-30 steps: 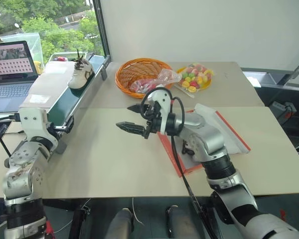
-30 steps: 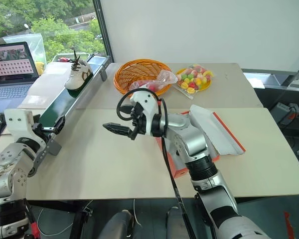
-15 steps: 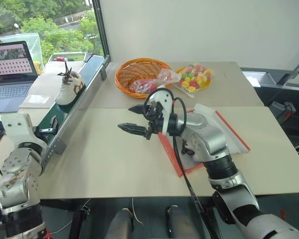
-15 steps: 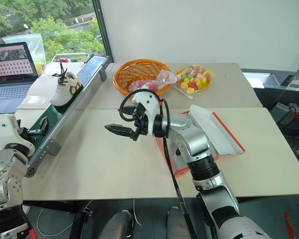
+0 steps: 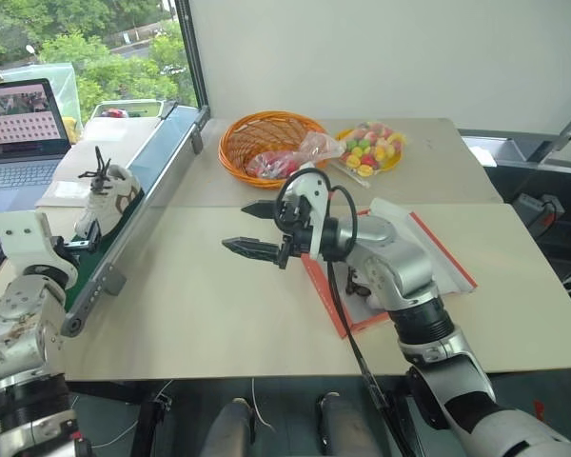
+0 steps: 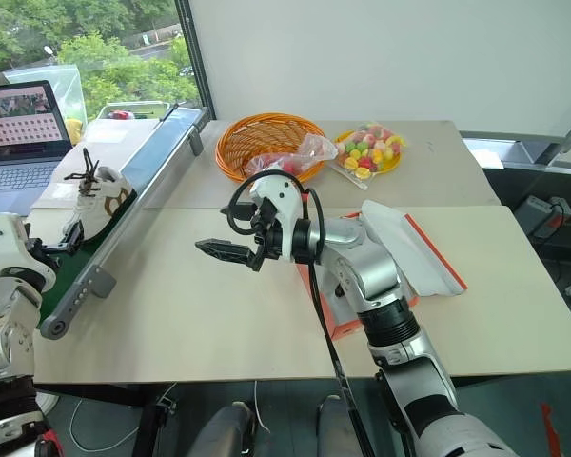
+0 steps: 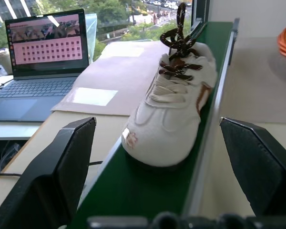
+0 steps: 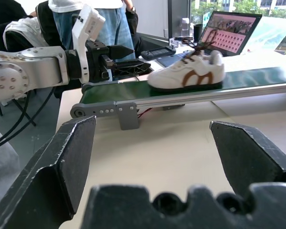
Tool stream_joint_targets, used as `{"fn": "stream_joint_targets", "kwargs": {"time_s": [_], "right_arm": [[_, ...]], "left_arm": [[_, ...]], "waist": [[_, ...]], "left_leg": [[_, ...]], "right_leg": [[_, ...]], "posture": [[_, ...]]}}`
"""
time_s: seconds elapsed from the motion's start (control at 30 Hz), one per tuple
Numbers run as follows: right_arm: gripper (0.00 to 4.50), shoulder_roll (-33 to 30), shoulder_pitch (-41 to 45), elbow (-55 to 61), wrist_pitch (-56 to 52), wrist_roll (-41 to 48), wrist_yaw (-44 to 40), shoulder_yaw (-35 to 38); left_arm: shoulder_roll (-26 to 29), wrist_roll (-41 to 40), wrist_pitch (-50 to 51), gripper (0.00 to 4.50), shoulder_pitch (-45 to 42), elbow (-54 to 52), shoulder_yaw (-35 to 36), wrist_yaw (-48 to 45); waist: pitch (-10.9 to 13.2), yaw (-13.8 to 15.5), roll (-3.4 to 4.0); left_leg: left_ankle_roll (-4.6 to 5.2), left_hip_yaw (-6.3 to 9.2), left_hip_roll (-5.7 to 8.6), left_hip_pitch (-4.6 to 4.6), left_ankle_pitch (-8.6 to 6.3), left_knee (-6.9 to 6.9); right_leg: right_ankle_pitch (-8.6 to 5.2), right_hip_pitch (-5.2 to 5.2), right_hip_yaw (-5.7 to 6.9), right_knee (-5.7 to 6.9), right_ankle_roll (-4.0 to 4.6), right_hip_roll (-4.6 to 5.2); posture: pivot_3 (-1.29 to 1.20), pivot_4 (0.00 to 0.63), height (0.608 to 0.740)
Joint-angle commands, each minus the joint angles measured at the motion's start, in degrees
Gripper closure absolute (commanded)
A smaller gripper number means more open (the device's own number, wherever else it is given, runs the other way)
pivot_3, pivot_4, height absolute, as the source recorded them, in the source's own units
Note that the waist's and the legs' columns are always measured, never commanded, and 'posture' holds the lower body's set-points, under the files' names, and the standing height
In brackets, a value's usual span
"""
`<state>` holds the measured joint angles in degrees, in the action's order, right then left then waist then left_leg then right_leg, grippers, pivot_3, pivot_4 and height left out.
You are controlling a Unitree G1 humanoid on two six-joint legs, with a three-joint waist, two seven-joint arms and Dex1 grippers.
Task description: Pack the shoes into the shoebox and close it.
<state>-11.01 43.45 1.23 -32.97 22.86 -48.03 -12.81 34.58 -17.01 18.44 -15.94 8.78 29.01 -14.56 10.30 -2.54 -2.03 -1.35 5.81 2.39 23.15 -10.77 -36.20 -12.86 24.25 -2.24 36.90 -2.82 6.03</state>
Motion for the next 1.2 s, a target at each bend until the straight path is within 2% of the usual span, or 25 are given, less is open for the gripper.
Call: {"fn": "stream_joint_targets", "kwargs": {"time_s": [0.03,0.27,0.37,0.57,0.67,0.9,1.2], "right_arm": [[0.01,-0.2,-0.1,3.3,0.0,0.4,0.8,0.7],[0.01,-0.9,-0.7,4.6,0.0,0.1,1.8,0.6],[0.00,-1.3,-0.8,5.4,-0.1,-0.1,2.5,0.6],[0.00,-2.2,-1.3,6.3,-0.4,-0.3,3.2,0.2],[0.00,-2.4,-1.4,6.6,-0.6,-0.1,3.4,0.1],[0.00,-1.3,-1.0,6.0,-1.1,0.8,4.6,1.4],[0.00,1.4,1.1,3.0,0.1,0.9,9.1,4.9]], "left_arm": [[3.5,0.7,-2.8,0.05,-3.2,6.8,-0.8,-4.0],[7.2,0.9,-0.6,0.05,-7.6,17.6,-3.8,-9.7],[8.0,1.1,0.3,0.72,-8.4,19.8,-5.7,-12.8],[5.8,-1.1,1.0,2.92,-10.0,16.1,-5.8,-14.0],[3.7,-3.6,2.4,3.70,-10.9,10.8,-4.9,-13.6],[-3.3,-8.0,4.7,3.70,-13.9,-5.5,-6.4,-9.5],[-18.0,-12.1,11.6,3.70,-15.7,-20.0,-12.8,0.8]], "waist": [[0.0,0.0,0.00],[0.0,-0.1,-0.01],[0.0,0.0,-0.01],[0.0,0.9,-0.01],[0.0,1.4,-0.01],[0.0,1.2,-0.17],[0.0,0.0,-0.20]], "left_leg": [[0.00,0.00,-0.01,0.00,0.00,0.00],[-0.01,0.01,-0.03,0.01,-0.01,0.00],[-0.01,0.00,-0.04,-0.02,-0.01,0.01],[-0.03,0.07,-0.06,-0.09,0.01,0.00],[-0.03,0.09,-0.06,-0.05,0.01,-0.01],[-0.06,0.12,-0.07,0.13,0.00,-0.02],[-0.06,0.07,-0.07,0.06,0.00,-0.04]], "right_leg": [[0.00,0.00,0.01,-0.01,0.00,0.00],[0.00,0.02,0.06,0.02,0.00,-0.01],[0.00,0.03,0.08,0.07,0.01,-0.01],[0.00,-0.07,0.19,0.10,0.01,0.00],[0.01,-0.05,0.20,0.08,0.01,0.00],[0.05,0.06,0.21,0.00,0.09,0.00],[0.06,0.00,0.19,0.02,0.08,0.00]], "posture": [[0.00,0.150,0.740],[0.00,0.150,0.740],[0.00,0.150,0.740],[0.00,0.150,0.740],[0.00,0.150,0.740],[0.00,0.150,0.740],[0.00,0.150,0.740]]}}
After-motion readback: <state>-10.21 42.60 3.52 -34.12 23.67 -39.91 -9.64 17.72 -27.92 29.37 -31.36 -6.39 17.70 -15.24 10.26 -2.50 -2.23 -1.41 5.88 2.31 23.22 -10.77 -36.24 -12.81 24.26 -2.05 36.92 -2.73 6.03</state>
